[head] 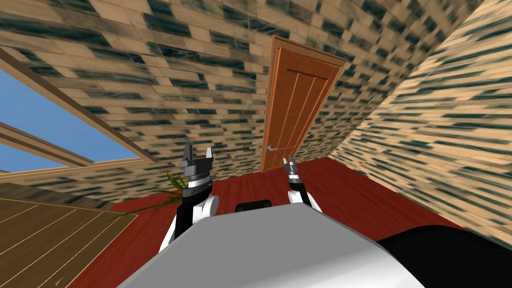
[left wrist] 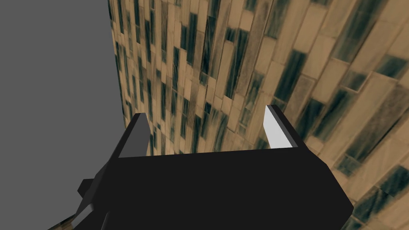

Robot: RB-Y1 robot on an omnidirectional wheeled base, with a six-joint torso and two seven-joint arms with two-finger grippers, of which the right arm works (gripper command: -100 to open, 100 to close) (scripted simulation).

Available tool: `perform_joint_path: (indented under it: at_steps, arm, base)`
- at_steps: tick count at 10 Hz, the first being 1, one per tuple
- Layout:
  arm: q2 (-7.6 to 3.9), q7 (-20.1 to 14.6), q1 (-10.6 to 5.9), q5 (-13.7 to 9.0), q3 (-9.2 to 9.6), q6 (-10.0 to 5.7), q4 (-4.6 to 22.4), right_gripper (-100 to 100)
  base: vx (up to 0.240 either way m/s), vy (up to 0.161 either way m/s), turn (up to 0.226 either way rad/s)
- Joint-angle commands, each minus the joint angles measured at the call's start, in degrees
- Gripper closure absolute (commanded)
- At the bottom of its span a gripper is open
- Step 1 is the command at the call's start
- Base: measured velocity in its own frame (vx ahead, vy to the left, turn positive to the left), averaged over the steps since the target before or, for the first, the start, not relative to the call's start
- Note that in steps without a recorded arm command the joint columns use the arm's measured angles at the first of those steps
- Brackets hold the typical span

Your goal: Pull the door open

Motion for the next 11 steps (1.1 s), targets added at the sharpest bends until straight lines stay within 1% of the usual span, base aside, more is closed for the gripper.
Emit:
perform_joint_path:
  at_steps: [1,2,3,5,6,7,8,9,10,11]
  arm:
    - [-0.70,-0.4,-0.62,-0.2,-0.20,-0.78,2.9,-100]
    - [-1.17,-0.7,-1.14,-0.4,-0.26,-1.50,4.5,-100]
    - [-1.17,-0.7,-1.14,-0.4,-0.26,-1.50,5.5,-100]
    - [-2.12,-1.2,-2.22,-0.7,-0.40,-2.98,9.5,-100]
    - [-2.12,-1.2,-2.22,-0.7,-0.40,-2.98,10.4,-100]
    - [-2.60,-1.5,-2.76,-0.8,-0.47,-3.72,12.1,-100]
    - [-2.60,-1.5,-2.76,-0.8,-0.47,-3.72,12.9,-100]
    - [-3.07,-1.7,-3.30,-1.0,-0.54,-4.46,14.6,-100]
    - [-3.07,-1.7,-3.30,-1.0,-0.54,-4.46,15.4,-100]
    - [-3.54,-2.0,-3.84,-1.1,-0.61,-5.21,17.5,-100]
  base:
    - [0.053,-0.015,0.070]
    - [0.074,-0.023,0.147]
    - [0.060,-0.027,0.041]
    - [0.071,-0.027,0.095]
    - [0.055,-0.027,0.059]
    - [0.048,-0.026,0.073]
    - [0.038,-0.023,0.042]
    - [0.045,-0.022,0.093]
    - [0.039,-0.021,0.046]
    - [0.054,-0.021,0.089]
